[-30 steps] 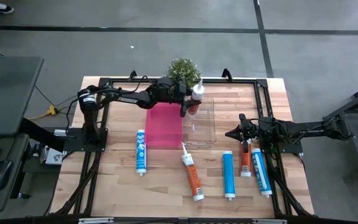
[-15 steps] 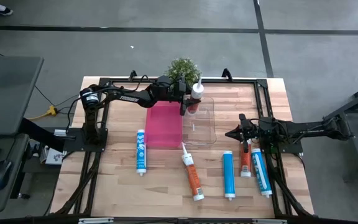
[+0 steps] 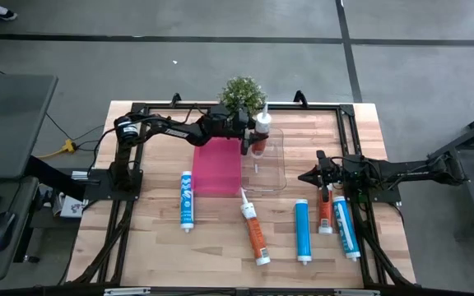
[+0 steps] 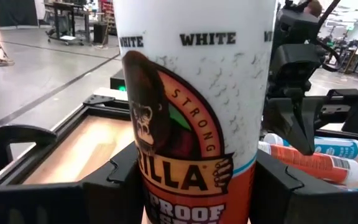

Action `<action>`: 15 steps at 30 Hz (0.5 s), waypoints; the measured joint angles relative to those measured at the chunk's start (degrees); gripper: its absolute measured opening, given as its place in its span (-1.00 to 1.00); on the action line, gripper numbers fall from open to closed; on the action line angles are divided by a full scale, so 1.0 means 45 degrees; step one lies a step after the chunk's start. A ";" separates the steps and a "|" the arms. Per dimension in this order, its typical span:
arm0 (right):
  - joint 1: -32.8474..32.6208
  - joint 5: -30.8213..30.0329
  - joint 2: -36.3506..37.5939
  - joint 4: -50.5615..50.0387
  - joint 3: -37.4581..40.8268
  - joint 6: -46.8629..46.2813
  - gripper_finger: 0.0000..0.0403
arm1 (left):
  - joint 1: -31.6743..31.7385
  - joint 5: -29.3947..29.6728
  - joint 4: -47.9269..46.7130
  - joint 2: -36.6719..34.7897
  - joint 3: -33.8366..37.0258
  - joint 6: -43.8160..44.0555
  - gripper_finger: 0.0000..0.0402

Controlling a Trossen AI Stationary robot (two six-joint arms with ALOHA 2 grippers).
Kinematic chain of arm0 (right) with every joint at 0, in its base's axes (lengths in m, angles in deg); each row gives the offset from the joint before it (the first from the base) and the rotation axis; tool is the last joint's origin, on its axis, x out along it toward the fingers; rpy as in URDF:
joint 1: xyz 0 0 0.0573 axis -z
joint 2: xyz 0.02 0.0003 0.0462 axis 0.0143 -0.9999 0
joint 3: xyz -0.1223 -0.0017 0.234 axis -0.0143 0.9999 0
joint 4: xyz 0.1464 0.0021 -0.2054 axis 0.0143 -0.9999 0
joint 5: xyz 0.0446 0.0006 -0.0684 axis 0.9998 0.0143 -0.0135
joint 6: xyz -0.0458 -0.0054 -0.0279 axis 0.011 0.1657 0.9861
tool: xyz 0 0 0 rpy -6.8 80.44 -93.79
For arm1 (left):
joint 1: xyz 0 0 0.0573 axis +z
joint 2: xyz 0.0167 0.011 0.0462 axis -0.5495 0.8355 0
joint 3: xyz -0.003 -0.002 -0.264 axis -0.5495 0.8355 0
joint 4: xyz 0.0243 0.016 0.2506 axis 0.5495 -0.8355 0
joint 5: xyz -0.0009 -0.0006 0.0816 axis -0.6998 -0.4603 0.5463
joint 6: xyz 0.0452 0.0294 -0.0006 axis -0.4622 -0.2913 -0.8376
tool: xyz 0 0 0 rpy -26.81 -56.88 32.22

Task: Pick & place silicon tubes, Sealant and Lysol wipes
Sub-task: Put the left orange sealant into the transparent bin

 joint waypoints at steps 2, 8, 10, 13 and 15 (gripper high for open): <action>-0.0005 0.0003 0.0000 0.0000 0.0000 0.0000 -1.00 | -0.0008 0.0036 0.0023 0.0208 0.0000 0.0010 -0.08; -0.0005 0.0005 0.0000 0.0000 0.0000 0.0000 -1.00 | -0.0170 0.0082 0.0320 0.0615 0.0019 0.0093 -0.08; -0.0002 0.0000 0.0000 0.0000 0.0000 0.0000 -1.00 | -0.0196 0.0039 0.0483 0.0615 0.0019 0.0094 -0.08; -0.0001 0.0003 0.0000 0.0000 0.0000 0.0000 -1.00 | -0.0275 0.0343 0.0374 0.0615 0.0019 0.0089 -0.08; -0.0005 0.0000 0.0000 0.0000 0.0000 0.0000 -1.00 | -0.0280 0.0589 0.0397 0.0615 0.0019 0.0080 -0.08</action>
